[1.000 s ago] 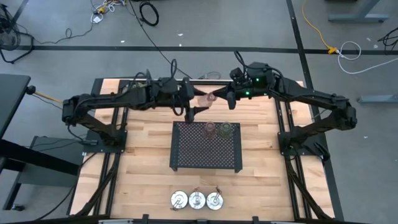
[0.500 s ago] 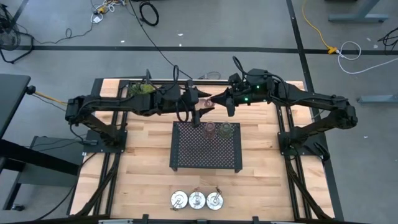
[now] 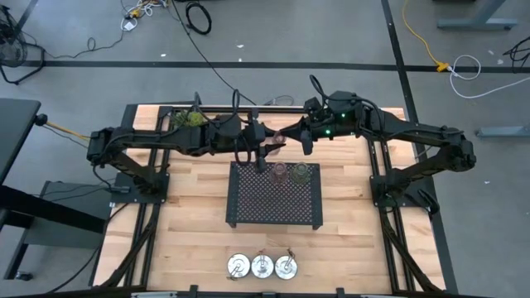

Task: Pick & Place candle stick holders
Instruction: Put the pink glass candle holder on the shelf

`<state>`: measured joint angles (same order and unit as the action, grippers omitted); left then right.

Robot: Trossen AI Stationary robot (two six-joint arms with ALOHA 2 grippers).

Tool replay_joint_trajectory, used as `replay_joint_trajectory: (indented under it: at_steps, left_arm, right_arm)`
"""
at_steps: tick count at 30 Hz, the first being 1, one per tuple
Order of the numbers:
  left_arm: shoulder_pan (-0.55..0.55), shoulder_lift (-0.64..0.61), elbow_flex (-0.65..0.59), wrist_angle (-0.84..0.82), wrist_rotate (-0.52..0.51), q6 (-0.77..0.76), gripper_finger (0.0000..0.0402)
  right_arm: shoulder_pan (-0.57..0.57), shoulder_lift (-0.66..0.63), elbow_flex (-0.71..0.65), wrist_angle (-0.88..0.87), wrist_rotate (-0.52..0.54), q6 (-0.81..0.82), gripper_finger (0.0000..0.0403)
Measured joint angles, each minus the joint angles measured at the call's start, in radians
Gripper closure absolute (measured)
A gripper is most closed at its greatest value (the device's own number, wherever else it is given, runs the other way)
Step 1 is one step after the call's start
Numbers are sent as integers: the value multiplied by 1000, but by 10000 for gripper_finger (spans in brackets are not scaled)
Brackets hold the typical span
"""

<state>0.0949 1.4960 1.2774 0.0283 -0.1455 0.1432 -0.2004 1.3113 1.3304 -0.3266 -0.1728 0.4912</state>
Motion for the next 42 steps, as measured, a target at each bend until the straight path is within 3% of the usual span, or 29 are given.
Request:
replay_joint_trajectory:
  at_steps: [7,15,23,27,31,33,37,42]
  left_arm:
    - [-12,-2,0,-5,-38,-24,272]
    - [-28,-14,-2,-150,-108,-87,272]
    - [-67,-71,-2,-335,-108,-234,272]
    - [-99,-127,-22,-382,-104,-214,272]
    - [-117,-220,-149,-281,-37,-258,272]
    - [-134,-270,-253,-191,-60,-298,272]
    - [-159,-362,-453,148,-128,-283,272]
    - [-166,-375,-608,338,-155,-241,272]
  right_arm:
    - [-16,-24,0,4,-65,-44,354]
    - [-43,-110,2,-1,-169,-53,306]
    - [-76,-233,2,-130,-112,-87,292]
    - [-88,-279,2,-204,-56,-97,291]
    - [-88,-304,2,-253,-7,-100,291]
    - [-88,-311,1,-272,1,-89,291]
    - [-88,-313,1,-267,8,-82,291]
    - [-88,-311,0,-255,43,-57,291]
